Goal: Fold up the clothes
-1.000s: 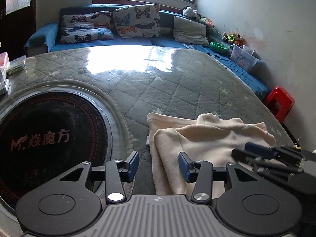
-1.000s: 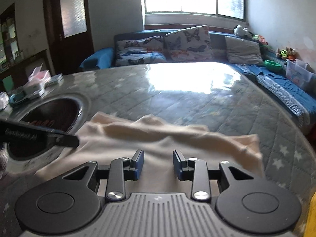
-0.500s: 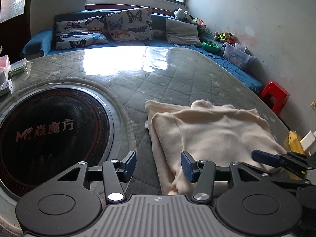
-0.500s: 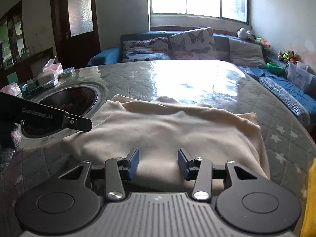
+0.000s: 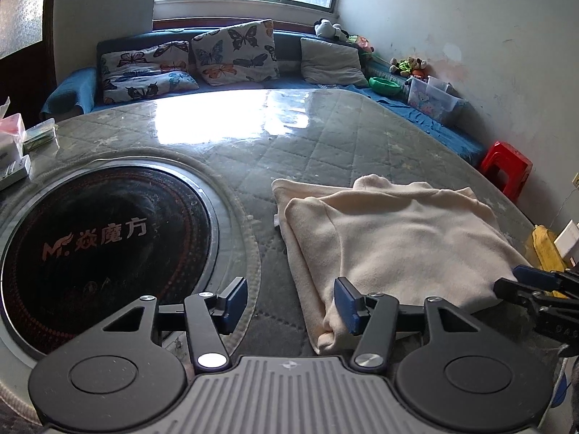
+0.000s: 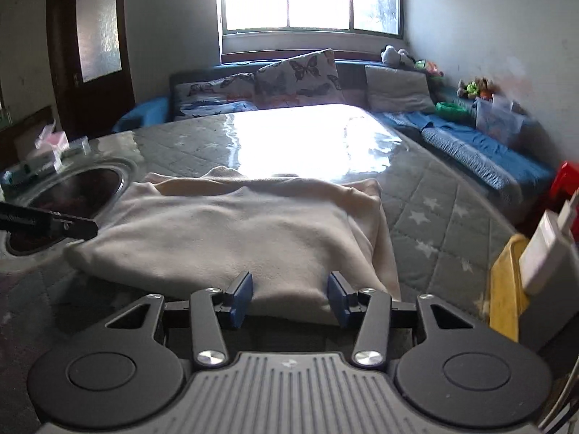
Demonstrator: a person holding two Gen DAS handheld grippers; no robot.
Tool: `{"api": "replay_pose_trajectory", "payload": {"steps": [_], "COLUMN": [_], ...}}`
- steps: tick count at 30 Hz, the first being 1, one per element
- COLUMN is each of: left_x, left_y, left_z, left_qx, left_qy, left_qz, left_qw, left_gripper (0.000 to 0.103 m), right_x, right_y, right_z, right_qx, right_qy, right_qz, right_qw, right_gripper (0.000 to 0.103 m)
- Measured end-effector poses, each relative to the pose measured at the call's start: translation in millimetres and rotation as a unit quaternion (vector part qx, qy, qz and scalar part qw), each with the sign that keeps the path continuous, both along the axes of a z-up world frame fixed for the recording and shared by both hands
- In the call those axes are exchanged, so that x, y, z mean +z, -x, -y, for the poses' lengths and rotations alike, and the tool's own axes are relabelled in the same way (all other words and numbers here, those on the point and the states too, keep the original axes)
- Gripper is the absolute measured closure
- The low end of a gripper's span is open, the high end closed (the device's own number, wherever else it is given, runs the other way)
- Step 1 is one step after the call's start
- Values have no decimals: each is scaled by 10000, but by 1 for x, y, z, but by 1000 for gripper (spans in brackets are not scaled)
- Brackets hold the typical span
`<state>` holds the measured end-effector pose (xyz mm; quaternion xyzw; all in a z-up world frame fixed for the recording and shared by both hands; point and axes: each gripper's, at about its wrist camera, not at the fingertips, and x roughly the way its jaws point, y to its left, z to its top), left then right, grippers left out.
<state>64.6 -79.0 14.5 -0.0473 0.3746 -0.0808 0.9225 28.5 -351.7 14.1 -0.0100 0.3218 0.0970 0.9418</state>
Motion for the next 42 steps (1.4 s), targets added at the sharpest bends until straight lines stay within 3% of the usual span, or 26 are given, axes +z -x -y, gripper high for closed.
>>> {"api": "replay_pose_trajectory", "payload": {"steps": [6,11,19,32,42], "left_x": [4,4,5,13,15], "left_y": [4,6,13,37,58], "left_z": [0,0,2,7,6], "left_qx": [31,74,95,7,-14], "left_qy": [38,46,24,-52,-80], "left_qz": [-2,-76,-58,191,387], "left_qw": [10000,9999,9999,9998,9992], "left_gripper": [45,45,34,6,0], "right_x": [12,-3,2,8,16], "right_y": [-6,-17,-5,20,42], "right_z": [2,3,0,-8,-19], "right_qx": [-41,-93,-109,-464,-590], "right_qy": [-70,-184,-268,-284,-46], "right_qz": [272,11,165,525,1027], "right_qw": [9996,9998,9994,9971,9929], "right_gripper": [53,50,38,1,0]}}
